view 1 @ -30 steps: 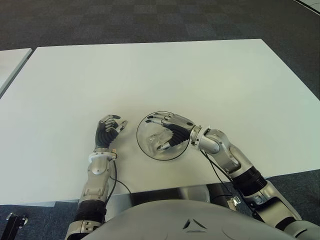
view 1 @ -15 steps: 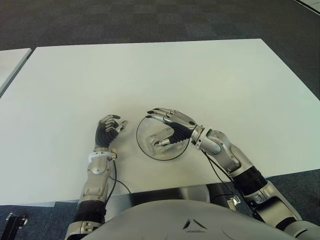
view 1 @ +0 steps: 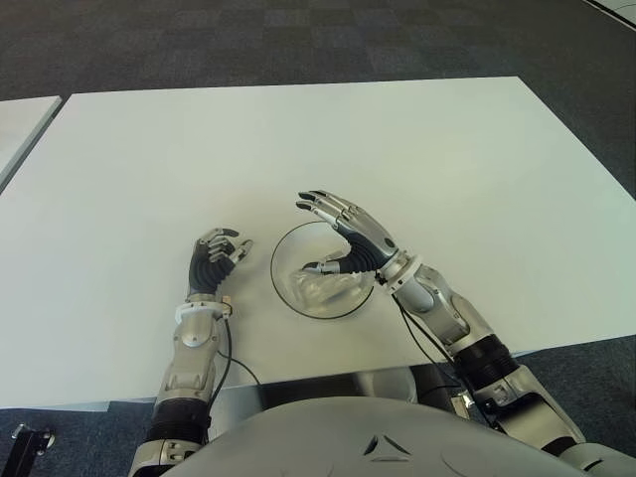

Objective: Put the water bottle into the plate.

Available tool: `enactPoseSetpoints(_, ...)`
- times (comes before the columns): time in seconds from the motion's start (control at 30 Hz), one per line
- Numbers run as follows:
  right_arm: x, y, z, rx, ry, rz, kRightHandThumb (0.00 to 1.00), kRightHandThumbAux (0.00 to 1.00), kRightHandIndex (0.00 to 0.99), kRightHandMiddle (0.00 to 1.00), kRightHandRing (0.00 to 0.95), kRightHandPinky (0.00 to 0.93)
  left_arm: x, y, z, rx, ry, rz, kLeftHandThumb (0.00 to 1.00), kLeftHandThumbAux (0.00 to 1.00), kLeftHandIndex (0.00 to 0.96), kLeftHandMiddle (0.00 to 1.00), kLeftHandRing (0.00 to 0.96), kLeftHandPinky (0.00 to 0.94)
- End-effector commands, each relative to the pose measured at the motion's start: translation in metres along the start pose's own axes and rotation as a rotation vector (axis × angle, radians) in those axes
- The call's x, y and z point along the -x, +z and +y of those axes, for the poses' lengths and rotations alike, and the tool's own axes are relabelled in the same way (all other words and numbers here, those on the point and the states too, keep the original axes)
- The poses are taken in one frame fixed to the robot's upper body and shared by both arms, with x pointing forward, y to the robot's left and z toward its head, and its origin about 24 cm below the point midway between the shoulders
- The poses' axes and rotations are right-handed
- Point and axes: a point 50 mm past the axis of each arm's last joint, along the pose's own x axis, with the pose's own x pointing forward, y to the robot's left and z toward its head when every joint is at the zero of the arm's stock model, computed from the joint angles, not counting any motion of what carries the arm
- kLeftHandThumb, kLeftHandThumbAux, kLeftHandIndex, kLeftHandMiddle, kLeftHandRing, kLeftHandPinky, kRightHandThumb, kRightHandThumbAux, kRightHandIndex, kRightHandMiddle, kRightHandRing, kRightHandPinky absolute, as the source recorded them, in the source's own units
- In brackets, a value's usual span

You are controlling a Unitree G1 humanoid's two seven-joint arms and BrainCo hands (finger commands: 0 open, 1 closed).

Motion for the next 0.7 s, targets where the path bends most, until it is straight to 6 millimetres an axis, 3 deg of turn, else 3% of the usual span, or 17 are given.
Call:
enactPoseSetpoints(0.03, 0.007, -0.008, -0.004, -0.068, -0.145, 0.053, 0.000, 0.418, 0.000, 0.000, 0.000, 0.000, 0.008, -0.016, 0.000, -0.029, 0.007, 0.087, 0.707, 0.716, 0.437, 0.728, 0.705, 0.705)
enactPoseSetpoints(0.2, 0.009, -0.014, -0.008, -0.140, -0.273, 0.076, 0.000, 0.534, 0.000, 0.000, 0.000, 0.000, 0.007, -0.016, -0.001, -0.028, 0.002, 0.088, 0.706, 0.716, 0.438, 0.737, 0.712, 0.706)
enactPoseSetpoints(0.3, 0.014, -0.027, -0.013, -0.168, -0.372, 0.122, 0.039, 0.632, 0.000, 0.000, 0.000, 0.100, 0.007, -0.016, -0.001, -0.022, 0.002, 0.089, 0.706, 0.716, 0.437, 0.737, 0.711, 0.704)
enactPoseSetpoints(0.47, 0.029, -0.042, -0.020, -0.175, -0.478, 0.214, 0.116, 0.736, 0.002, 0.000, 0.022, 0.155, 0.007, -0.016, -0.001, -0.016, 0.002, 0.088, 0.706, 0.717, 0.437, 0.737, 0.711, 0.704)
enactPoseSetpoints(0.53, 0.034, -0.047, -0.022, -0.182, -0.513, 0.270, 0.132, 0.774, 0.029, 0.033, 0.065, 0.194, 0.007, -0.016, -0.001, -0.010, 0.002, 0.086, 0.706, 0.717, 0.437, 0.737, 0.712, 0.705)
enactPoseSetpoints(0.7, 0.040, -0.054, -0.023, -0.228, -0.570, 0.405, 0.110, 0.899, 0.124, 0.235, 0.273, 0.364, 0.008, -0.015, -0.001, -0.001, 0.002, 0.082, 0.706, 0.717, 0.437, 0.732, 0.707, 0.693)
